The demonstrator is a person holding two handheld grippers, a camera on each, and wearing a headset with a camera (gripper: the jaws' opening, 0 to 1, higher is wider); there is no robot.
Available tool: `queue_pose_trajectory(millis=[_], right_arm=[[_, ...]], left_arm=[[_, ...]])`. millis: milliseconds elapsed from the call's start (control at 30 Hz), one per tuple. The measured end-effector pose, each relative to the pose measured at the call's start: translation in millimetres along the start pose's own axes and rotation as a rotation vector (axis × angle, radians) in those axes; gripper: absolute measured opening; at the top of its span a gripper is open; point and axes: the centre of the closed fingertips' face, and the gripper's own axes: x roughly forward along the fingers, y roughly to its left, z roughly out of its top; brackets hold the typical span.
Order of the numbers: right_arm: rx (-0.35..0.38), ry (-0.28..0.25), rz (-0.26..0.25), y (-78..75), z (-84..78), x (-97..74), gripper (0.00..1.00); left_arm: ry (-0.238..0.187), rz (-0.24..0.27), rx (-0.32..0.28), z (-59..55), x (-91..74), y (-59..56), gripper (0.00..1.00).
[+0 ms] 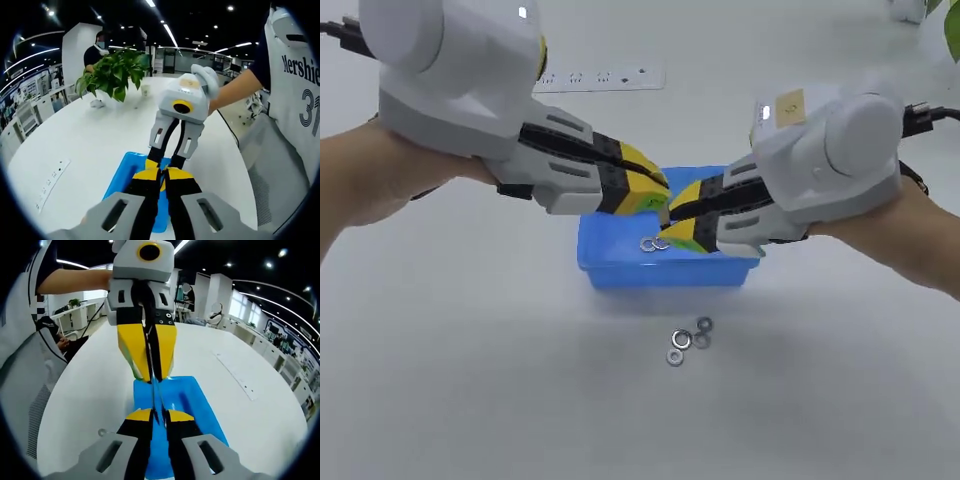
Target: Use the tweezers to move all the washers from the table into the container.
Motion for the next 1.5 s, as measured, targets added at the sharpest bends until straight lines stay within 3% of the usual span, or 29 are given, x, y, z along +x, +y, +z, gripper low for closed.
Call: queue_pose_trajectory(millis=[333,467,800,1200,1500], right_arm=[[-0.035,-0.011,0.005,19.2,13.7,-20.2,0.11],[-0.06,-0.001,0.016,32.0,16.5,-26.8,0.11],[-0.059,-0.025,0.021,56.4,21.0,-38.0,0.11],[-0.068,-0.012,0.071,93.4,12.4,-39.7,0.1],[-0.053,0.015,0.101,115.1,-2.3,-36.5,0.1]], left_arm=[[-0.013,0.004,0.021,17.8,-7.3,-27.3,0.08],[-0.012,0.002,0.027,18.2,-11.4,-33.8,0.07],[-0.026,0.003,0.023,22.8,-17.9,-62.8,0.08],[-0.015,0.005,-0.011,12.2,-15.9,-97.1,0.08],[-0.014,-0.007,-0.064,-3.9,-7.9,-116.9,0.08]])
